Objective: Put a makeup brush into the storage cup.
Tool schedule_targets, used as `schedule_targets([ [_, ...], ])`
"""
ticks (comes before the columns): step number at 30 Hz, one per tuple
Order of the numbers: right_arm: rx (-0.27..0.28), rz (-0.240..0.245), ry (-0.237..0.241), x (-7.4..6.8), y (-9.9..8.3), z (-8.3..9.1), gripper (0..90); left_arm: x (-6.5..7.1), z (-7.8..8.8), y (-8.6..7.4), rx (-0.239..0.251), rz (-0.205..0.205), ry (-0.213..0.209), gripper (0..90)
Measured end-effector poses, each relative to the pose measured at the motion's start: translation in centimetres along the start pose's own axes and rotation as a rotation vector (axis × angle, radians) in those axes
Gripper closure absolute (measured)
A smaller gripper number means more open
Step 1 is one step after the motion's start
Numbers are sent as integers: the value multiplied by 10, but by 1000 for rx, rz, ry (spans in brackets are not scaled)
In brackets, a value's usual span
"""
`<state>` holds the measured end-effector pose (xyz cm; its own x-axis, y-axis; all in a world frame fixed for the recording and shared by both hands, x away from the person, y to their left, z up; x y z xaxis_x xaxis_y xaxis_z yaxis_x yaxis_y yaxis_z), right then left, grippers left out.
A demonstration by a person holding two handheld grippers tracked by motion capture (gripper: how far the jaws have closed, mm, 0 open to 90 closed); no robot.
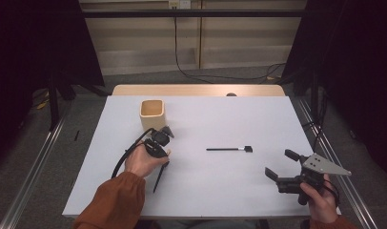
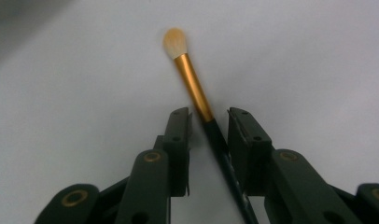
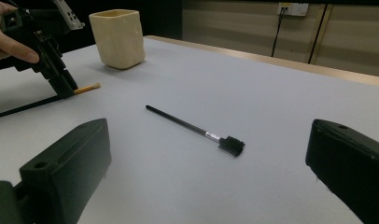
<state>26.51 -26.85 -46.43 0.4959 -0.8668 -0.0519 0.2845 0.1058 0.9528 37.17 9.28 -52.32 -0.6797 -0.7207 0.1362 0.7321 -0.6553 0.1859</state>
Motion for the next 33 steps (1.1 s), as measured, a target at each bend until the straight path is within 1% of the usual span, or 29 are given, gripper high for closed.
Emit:
schedule_targets([
  [4,0,2,1,-1,0,0,0,-2,0,0,2,20,12,763],
  [7,1,-3,-1,0,0,0,0,-1,-1,0,4,18,34,776],
  [8,0,-1,-1,0,0,0,0,-1,-1,0,4,23,40,778],
  [10,1,-1,-3,0,0,0,0,-1,-1,0,-4,33,44,792],
  [11,0,-2,-2,0,0,0,0,-2,-1,1,-9,30,51,806],
  [14,-2,-1,2,0,0,0,0,-2,-1,1,-17,41,50,835],
  [17,-3,-3,-2,0,-1,0,0,-2,-1,1,-12,33,63,839],
  [18,-4,-2,-3,1,-1,0,0,-2,-1,1,-12,32,61,839],
  [24,-3,-2,-4,1,-1,0,0,-5,1,1,-6,48,5,842],
  [29,-3,-3,-4,0,0,0,0,-6,2,0,9,48,-14,842],
  [33,-3,-3,-4,0,0,0,0,-6,6,0,33,53,-41,842],
])
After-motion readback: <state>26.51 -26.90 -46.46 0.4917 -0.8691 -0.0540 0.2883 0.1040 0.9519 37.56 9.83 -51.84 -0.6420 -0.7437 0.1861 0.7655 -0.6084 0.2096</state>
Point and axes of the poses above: each handheld gripper's, and its own axes: z roughly backward along the jaws, y roughly out of its top, x roughly to its right, the point moved 8 cm from there along -z, roughly forward along the jaws, and after that the axes turned 3 degrees about -y, right-handed, at the moved point
